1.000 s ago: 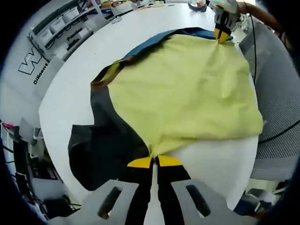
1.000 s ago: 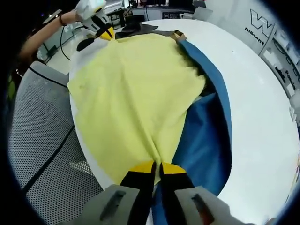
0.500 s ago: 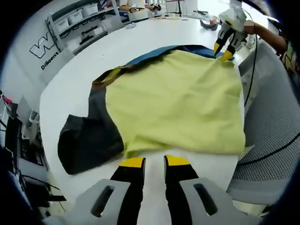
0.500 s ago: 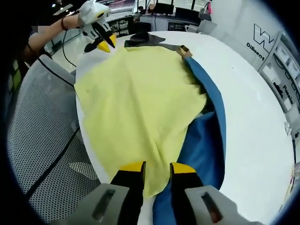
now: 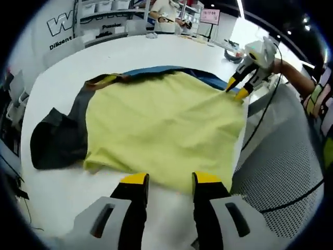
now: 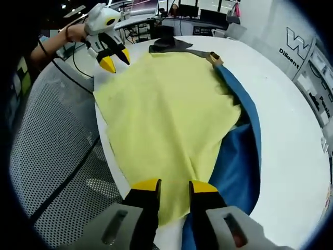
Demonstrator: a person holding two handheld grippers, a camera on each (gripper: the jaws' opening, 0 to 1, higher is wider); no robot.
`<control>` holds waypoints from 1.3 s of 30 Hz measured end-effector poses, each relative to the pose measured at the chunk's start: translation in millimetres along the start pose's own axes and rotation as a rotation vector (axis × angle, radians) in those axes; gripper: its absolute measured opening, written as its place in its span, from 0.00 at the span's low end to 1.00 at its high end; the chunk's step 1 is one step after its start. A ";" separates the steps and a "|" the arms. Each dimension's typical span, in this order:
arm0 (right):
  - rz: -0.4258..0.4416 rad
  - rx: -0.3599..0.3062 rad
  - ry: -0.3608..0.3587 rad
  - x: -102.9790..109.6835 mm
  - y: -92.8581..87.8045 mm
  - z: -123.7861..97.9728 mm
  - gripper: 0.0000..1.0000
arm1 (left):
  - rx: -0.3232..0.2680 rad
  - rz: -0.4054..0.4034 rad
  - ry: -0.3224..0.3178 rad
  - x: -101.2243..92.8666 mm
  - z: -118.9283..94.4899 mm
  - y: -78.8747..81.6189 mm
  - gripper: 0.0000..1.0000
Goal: Fold the garment on the visible template until the final outline fits inside the template.
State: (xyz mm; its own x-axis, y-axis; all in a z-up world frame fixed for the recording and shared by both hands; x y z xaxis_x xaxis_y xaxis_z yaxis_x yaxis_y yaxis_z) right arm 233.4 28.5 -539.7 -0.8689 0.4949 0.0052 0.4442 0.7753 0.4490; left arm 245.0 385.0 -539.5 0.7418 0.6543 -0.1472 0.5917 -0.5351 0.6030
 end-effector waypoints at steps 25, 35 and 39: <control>0.000 0.053 0.016 7.7 -12.1 7.8 0.16 | 0.085 -0.150 -0.018 -32.8 11.5 -10.6 0.00; -0.002 0.064 0.014 9.3 -13.1 9.9 0.15 | 0.041 -0.320 -0.068 -34.1 -15.7 14.9 0.00; 0.001 0.055 0.012 9.4 -14.0 9.8 0.15 | 0.027 -0.348 -0.073 -38.0 -16.2 31.2 0.00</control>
State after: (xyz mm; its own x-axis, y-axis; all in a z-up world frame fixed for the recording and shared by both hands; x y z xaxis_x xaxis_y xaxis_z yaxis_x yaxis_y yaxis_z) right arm 221.1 26.1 -554.7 -0.8709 0.4911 0.0170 0.4563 0.7954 0.3990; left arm 230.1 352.1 -502.5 0.5140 0.7608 -0.3961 0.8204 -0.3012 0.4859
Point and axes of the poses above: the point that each gripper's makers call its tool centre point, and the gripper's own axes: z roughly forward along the fingers, x roughly to its left, y roughly out of its top, the point moved 10 cm from there along -z, roughly backward along the fingers, and after that the axes turned 2 degrees about y, right-handed, at the moved point
